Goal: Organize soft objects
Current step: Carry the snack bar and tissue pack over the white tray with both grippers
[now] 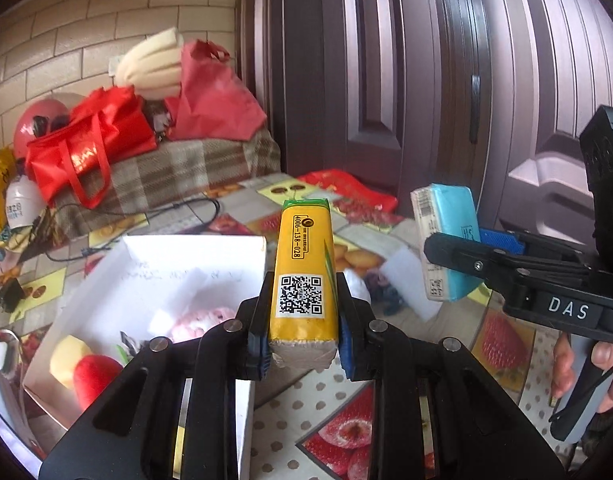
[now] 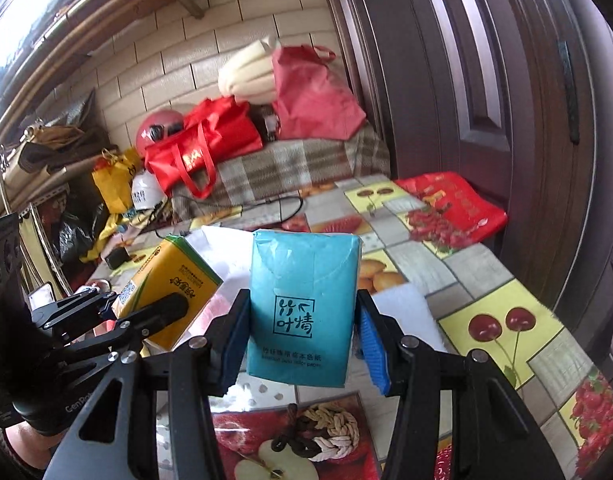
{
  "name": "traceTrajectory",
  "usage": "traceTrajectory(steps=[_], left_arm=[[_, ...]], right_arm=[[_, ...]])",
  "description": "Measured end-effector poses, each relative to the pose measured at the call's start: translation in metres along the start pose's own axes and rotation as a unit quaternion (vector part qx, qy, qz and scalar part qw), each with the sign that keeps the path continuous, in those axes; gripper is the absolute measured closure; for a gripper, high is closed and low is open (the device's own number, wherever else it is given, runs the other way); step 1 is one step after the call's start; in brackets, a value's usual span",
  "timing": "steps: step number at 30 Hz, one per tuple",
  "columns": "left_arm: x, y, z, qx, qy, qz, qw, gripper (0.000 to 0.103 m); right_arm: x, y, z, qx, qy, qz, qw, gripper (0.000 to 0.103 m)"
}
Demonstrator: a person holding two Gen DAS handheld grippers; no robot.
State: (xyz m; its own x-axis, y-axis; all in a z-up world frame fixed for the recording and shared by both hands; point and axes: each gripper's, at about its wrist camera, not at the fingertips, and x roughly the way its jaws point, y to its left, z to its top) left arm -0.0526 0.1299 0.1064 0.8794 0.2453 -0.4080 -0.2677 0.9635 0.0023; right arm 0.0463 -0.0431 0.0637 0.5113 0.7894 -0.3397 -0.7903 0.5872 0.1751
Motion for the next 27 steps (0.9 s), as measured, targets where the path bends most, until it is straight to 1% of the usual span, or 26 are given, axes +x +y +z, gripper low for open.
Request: traceTrajectory(steps=[3, 10, 14, 19, 23, 27], left_arm=[[-0.006, 0.003, 0.004, -0.005, -0.011, 0.006, 0.9999, 0.078], [-0.015, 0.007, 0.010, -0.010, -0.024, 0.014, 0.9996, 0.078], [-0.022, 0.013, 0.021, -0.013, -0.040, 0.024, 0.9988, 0.078], [-0.040, 0.033, 0.035, -0.026, -0.070, 0.055, 0.9957, 0.078], [-0.046, 0.056, 0.036, -0.051, -0.075, 0.071, 0.9933, 0.078], [-0.050, 0.071, 0.035, -0.068, -0.077, 0.084, 0.9912, 0.078]], right_arm=[[-0.005, 0.002, 0.003, -0.002, -0.009, 0.002, 1.000, 0.052], [-0.012, 0.005, 0.008, -0.003, -0.022, 0.009, 1.000, 0.052], [-0.019, 0.007, 0.013, -0.006, -0.033, 0.014, 0.999, 0.052], [-0.027, 0.019, 0.025, -0.016, -0.054, 0.018, 0.998, 0.052], [-0.027, 0.029, 0.032, -0.023, -0.060, 0.024, 0.998, 0.052], [-0.025, 0.036, 0.040, -0.023, -0.062, 0.038, 0.997, 0.052]])
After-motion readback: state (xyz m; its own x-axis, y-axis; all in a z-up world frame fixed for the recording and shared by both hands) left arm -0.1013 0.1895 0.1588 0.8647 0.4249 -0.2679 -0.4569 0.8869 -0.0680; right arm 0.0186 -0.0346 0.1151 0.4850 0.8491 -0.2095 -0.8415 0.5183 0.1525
